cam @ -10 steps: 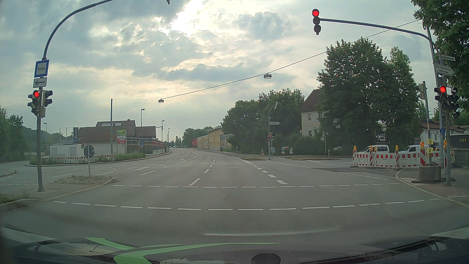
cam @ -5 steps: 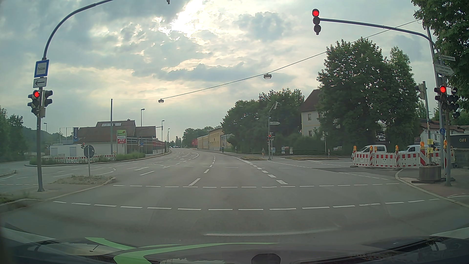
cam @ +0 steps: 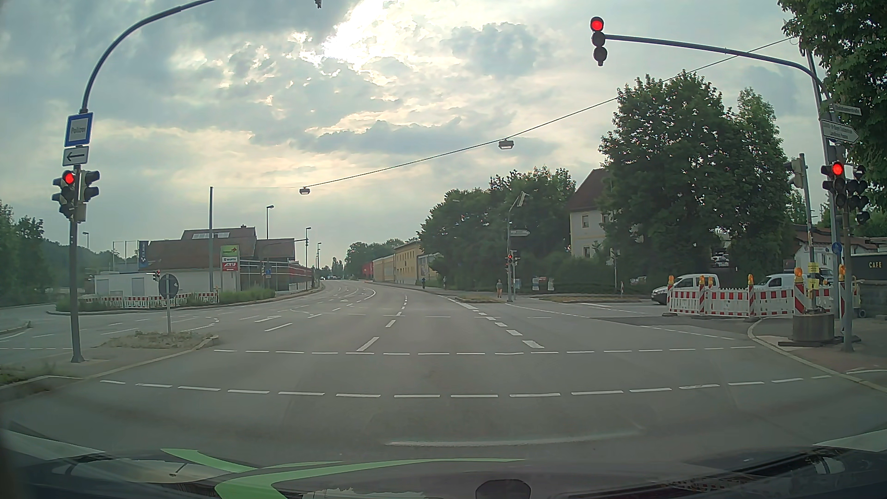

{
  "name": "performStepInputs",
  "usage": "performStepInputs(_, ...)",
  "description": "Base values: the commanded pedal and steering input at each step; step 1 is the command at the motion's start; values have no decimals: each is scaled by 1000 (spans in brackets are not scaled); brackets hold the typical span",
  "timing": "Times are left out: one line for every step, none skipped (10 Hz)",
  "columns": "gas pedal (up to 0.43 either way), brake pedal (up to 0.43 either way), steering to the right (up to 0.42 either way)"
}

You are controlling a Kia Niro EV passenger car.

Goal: Follow the waypoints while adhering to traffic rules and regulations

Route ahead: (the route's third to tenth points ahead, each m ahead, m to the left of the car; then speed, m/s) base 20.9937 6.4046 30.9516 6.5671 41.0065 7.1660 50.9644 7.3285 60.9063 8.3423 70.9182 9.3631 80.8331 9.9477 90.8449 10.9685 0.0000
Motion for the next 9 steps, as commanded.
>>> performStepInputs(0, 256, 0)
performStepInputs(0, 256, 0)
performStepInputs(0, 256, 0)
performStepInputs(0, 256, 0)
performStepInputs(0, 256, 0)
performStepInputs(0, 256, 0)
performStepInputs(0, 256, 0)
performStepInputs(0, 256, 0)
performStepInputs(0, 256, 0)
